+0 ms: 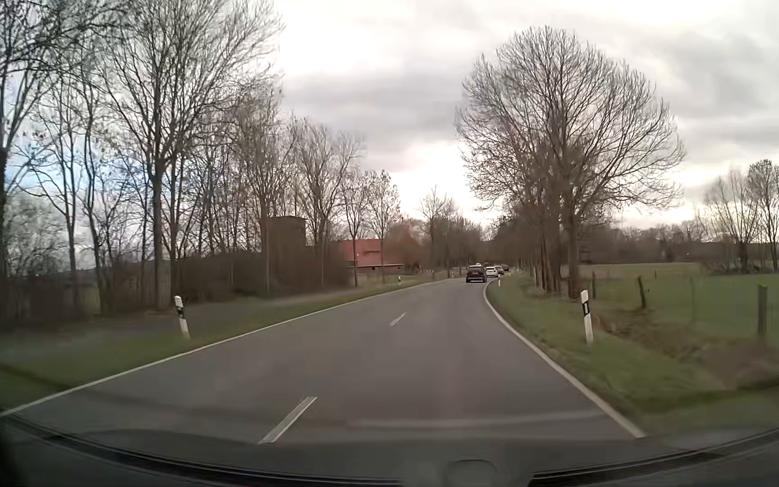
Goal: Follow the waypoints while adhering to traffic rules and regulations
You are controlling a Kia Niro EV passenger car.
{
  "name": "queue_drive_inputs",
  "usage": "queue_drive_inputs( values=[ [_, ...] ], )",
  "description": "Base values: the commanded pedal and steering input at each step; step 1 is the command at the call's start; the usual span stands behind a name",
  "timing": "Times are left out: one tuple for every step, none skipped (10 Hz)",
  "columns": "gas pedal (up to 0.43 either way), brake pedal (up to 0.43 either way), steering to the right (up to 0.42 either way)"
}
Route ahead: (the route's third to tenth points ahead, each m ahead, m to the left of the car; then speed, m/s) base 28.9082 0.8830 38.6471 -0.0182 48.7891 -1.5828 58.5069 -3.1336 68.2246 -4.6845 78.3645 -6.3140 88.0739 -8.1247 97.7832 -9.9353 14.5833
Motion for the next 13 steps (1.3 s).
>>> queue_drive_inputs(
  values=[
    [0.169,0.000,0.017],
    [0.169,0.000,0.016],
    [0.118,0.000,0.015],
    [0.000,0.000,0.015],
    [0.000,0.000,0.015],
    [0.000,0.000,0.015],
    [0.000,0.000,0.015],
    [0.000,0.000,0.015],
    [0.020,0.000,0.015],
    [0.047,0.000,0.015],
    [0.059,0.000,0.016],
    [0.079,0.000,0.018],
    [0.087,0.000,0.019]
  ],
)
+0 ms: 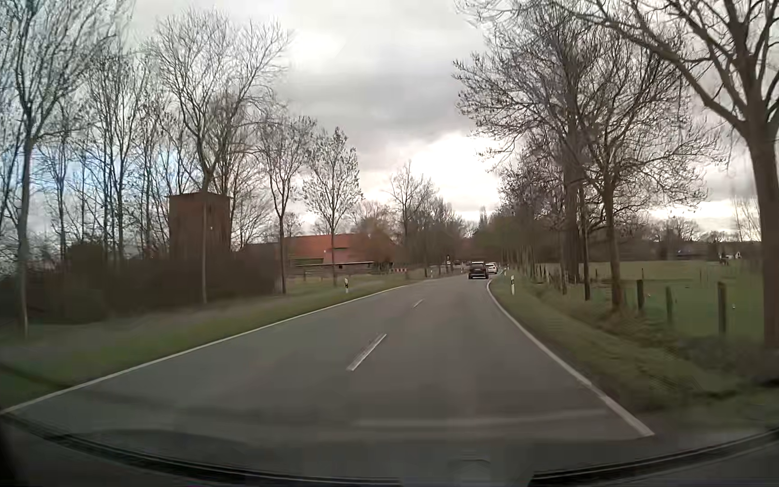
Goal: Follow the waypoints while adhering to traffic rules and regulations
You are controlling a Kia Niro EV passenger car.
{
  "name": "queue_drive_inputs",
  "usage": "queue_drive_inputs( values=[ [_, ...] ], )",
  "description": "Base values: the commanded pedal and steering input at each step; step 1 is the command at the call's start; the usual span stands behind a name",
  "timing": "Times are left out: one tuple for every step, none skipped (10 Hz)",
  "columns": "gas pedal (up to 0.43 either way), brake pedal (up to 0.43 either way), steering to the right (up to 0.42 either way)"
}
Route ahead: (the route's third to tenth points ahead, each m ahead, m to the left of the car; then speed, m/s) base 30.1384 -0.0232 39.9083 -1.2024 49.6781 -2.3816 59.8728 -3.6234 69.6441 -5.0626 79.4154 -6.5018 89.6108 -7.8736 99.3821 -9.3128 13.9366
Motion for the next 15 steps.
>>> queue_drive_inputs(
  values=[
    [0.087,0.000,0.019],
    [0.087,0.000,0.019],
    [0.087,0.000,0.019],
    [0.087,0.000,0.019],
    [0.098,0.000,0.019],
    [0.098,0.000,0.019],
    [0.098,0.000,0.019],
    [0.098,0.000,0.019],
    [0.098,0.000,0.019],
    [0.110,0.000,0.019],
    [0.138,0.000,0.019],
    [0.138,0.000,0.019],
    [0.138,0.000,0.019],
    [0.138,0.000,0.019],
    [0.138,0.000,0.019]
  ],
)
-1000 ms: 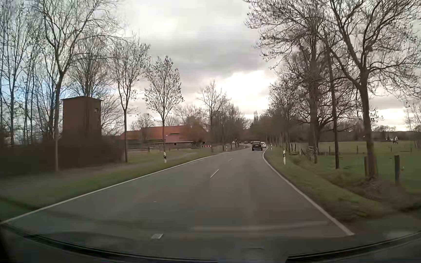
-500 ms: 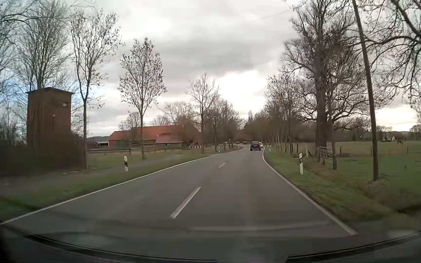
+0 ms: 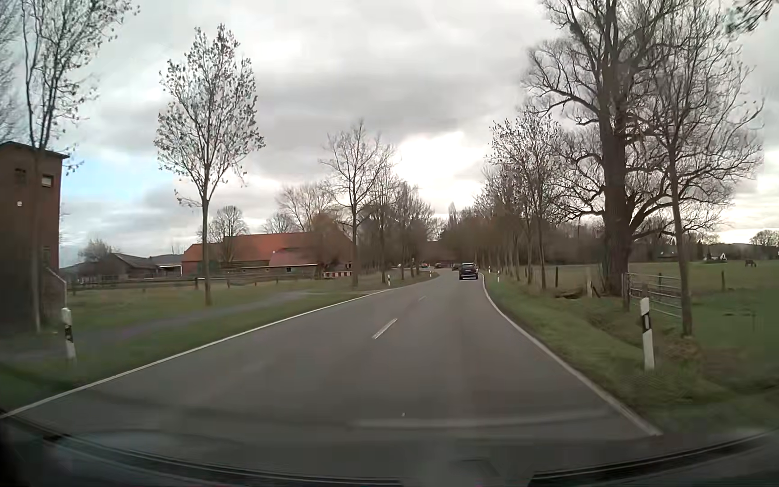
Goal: Follow the waypoints while adhering to traffic rules and regulations
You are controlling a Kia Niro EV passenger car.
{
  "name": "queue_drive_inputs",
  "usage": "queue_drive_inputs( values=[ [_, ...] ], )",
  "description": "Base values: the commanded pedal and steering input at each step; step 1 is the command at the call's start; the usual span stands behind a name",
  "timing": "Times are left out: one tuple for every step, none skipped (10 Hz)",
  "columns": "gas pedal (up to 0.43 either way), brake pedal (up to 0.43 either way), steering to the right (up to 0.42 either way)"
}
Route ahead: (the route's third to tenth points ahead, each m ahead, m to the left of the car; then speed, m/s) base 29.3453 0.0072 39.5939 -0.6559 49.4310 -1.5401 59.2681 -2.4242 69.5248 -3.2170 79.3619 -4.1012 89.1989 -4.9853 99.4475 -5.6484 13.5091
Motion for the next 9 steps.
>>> queue_drive_inputs(
  values=[
    [0.138,0.000,0.019],
    [0.138,0.000,0.019],
    [0.138,0.000,0.019],
    [0.138,0.000,0.019],
    [0.177,0.000,0.019],
    [0.189,0.000,0.019],
    [0.189,0.000,0.018],
    [0.189,0.000,0.018],
    [0.189,0.000,0.018]
  ],
)
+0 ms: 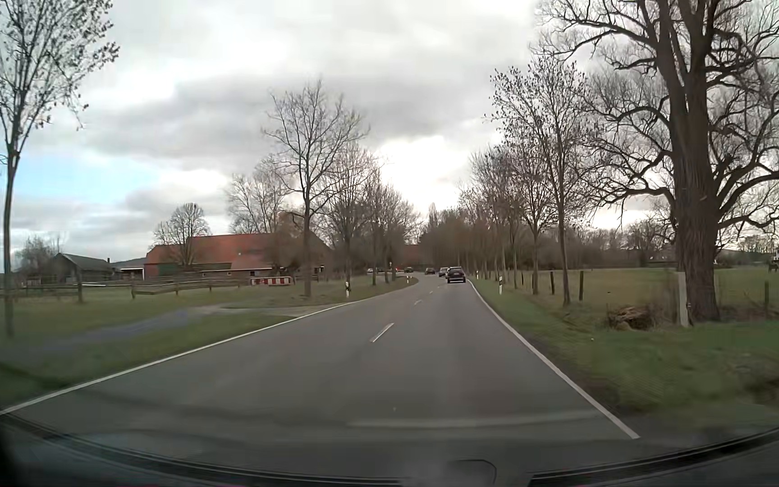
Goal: Follow the waypoints while adhering to traffic rules and regulations
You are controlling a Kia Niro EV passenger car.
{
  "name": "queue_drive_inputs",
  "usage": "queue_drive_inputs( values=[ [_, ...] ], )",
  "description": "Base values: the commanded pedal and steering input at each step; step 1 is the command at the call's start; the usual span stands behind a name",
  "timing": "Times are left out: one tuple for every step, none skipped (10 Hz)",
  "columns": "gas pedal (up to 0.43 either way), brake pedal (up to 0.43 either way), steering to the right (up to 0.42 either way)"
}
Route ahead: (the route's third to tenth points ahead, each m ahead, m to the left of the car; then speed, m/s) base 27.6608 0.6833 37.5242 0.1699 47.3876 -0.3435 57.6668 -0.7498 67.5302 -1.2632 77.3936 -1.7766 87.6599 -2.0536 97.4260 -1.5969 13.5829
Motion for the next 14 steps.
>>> queue_drive_inputs(
  values=[
    [0.189,0.000,0.018],
    [0.189,0.000,0.018],
    [0.197,0.000,0.017],
    [0.197,0.000,0.018],
    [0.197,0.000,0.017],
    [0.197,0.000,0.017],
    [0.209,0.000,0.016],
    [0.209,0.000,0.015],
    [0.220,0.000,0.015],
    [0.220,0.000,0.014],
    [0.220,0.000,0.013],
    [0.220,0.000,0.012],
    [0.220,0.000,0.011],
    [0.220,0.000,0.011]
  ],
)
